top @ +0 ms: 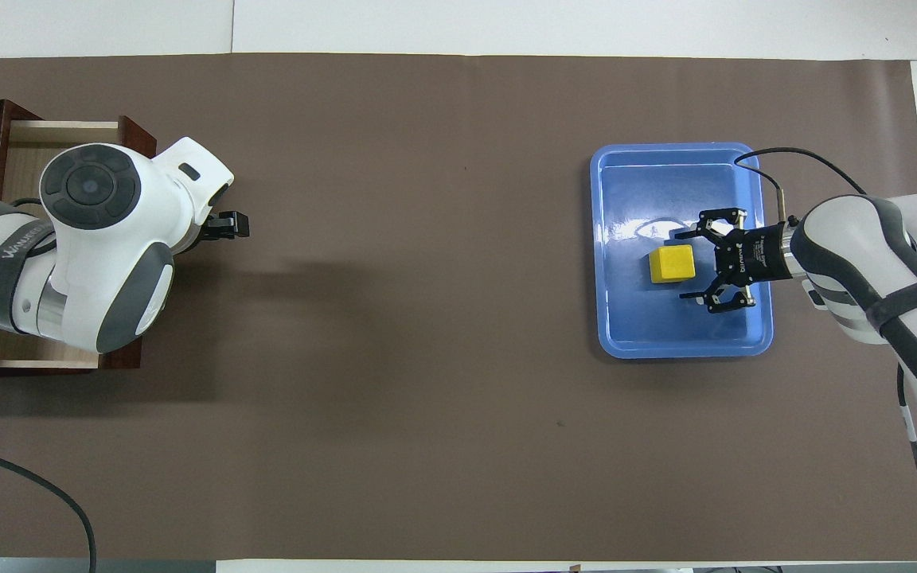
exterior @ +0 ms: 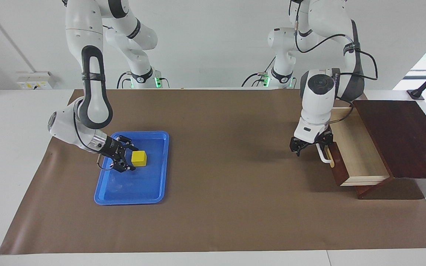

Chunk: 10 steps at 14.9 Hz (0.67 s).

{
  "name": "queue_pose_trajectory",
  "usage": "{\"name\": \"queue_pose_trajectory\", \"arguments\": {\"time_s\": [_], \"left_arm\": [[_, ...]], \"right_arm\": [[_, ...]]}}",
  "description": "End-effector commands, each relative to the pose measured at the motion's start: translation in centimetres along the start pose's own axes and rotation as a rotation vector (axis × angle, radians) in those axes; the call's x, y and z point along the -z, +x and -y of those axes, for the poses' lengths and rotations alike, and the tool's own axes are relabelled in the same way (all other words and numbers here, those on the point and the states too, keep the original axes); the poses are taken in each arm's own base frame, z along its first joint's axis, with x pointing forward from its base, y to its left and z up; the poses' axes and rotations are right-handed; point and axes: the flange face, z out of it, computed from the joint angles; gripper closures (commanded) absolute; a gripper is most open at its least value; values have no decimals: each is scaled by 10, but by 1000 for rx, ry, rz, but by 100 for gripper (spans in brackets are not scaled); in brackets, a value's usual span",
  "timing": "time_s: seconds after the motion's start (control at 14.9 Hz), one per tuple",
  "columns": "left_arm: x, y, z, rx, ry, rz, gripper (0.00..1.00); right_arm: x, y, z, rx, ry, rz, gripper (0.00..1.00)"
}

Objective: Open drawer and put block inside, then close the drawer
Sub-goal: 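Lower the right gripper onto the yellow block while the left gripper pulls the drawer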

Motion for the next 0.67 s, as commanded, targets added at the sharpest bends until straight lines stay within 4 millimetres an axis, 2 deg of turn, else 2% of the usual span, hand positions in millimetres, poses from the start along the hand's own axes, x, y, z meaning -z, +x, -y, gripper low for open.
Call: {"name": "queue_pose_trajectory", "arguments": {"time_s": [0.0, 0.13, 0.4, 0.54, 0.6], "left_arm": [[10, -3, -32, 44, -51, 8, 0], [12, -4, -44, 51, -65, 17, 0], [13, -7, -53, 52, -69, 18, 0], [13, -8, -52, 52, -68, 21, 0], [12, -8, -52, 52, -64, 27, 0]], "right_arm": [[2, -2, -10, 32, 28, 7, 1], [2, -2, -9, 32, 34, 13, 3], [1, -1, -10, 32, 31, 14, 12], [1, -1, -11, 40, 31, 16, 20], [2, -1, -11, 50, 30, 18, 31]]}}
